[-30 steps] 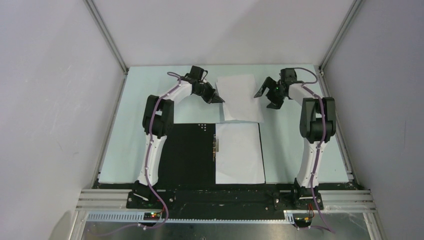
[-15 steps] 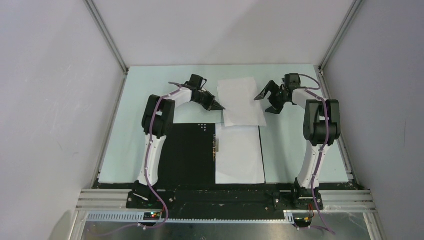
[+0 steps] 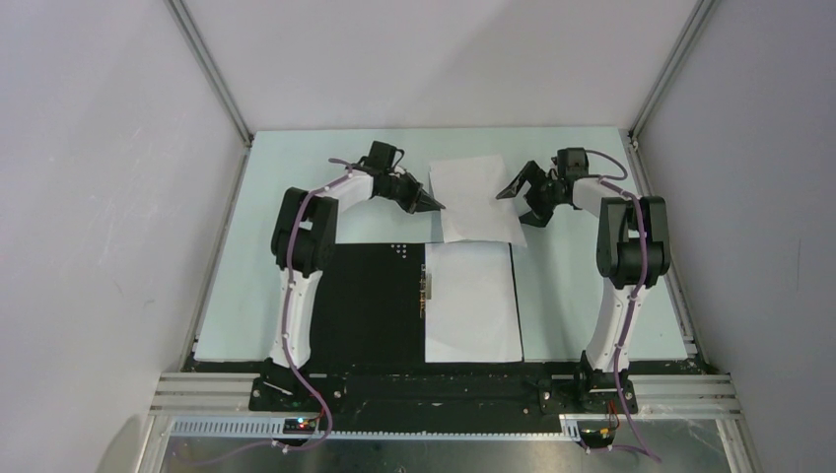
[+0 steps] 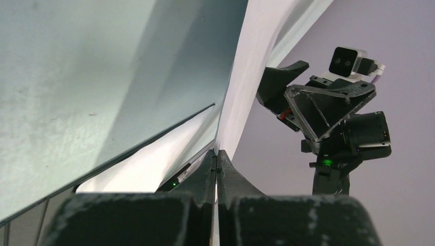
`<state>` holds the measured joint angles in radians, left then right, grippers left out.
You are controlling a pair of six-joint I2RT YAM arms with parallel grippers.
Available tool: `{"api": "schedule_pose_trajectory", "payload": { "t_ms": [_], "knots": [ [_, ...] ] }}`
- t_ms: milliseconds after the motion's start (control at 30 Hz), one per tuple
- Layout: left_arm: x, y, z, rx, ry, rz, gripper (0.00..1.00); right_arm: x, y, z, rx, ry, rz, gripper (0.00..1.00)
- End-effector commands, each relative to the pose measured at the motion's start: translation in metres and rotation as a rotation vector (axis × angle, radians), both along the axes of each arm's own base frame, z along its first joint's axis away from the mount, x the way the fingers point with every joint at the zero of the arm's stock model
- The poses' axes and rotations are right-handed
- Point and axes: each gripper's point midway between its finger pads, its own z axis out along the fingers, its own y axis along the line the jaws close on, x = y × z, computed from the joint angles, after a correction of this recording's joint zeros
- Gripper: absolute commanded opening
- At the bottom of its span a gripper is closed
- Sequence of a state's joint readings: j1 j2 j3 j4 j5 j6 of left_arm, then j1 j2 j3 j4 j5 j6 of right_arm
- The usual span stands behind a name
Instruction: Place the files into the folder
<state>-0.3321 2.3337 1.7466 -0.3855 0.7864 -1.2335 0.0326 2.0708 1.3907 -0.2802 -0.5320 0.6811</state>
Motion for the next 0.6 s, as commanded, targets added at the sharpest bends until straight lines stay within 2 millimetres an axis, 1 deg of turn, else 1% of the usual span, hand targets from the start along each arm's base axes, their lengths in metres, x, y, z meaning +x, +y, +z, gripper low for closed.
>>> {"api": "schedule_pose_trajectory", "payload": {
  "t_ms": [0, 100, 333, 500, 567],
  "knots": [
    [0.000, 0.000, 0.046, -0.066, -0.060, -0.005, 0.00, -0.026, -0.005, -0.027, -0.047, 0.111, -0.014, 0.98],
    [-0.001, 0.002, 0.052, -0.070, -0.068, -0.003, 0.00, -0.029, -0.006, -0.028, -0.042, 0.121, -0.020, 0.98],
    [-0.005, 0.007, 0.057, -0.075, -0.076, 0.001, 0.00, -0.035, -0.006, -0.026, -0.021, 0.128, -0.023, 0.97],
    [-0.006, 0.009, 0.066, -0.086, -0.090, 0.002, 0.00, -0.038, -0.008, -0.023, -0.048, 0.128, -0.036, 0.97],
    [-0.006, 0.009, 0.070, -0.090, -0.095, 0.001, 0.00, -0.040, -0.005, -0.023, -0.047, 0.132, -0.027, 0.97]
  ]
}}
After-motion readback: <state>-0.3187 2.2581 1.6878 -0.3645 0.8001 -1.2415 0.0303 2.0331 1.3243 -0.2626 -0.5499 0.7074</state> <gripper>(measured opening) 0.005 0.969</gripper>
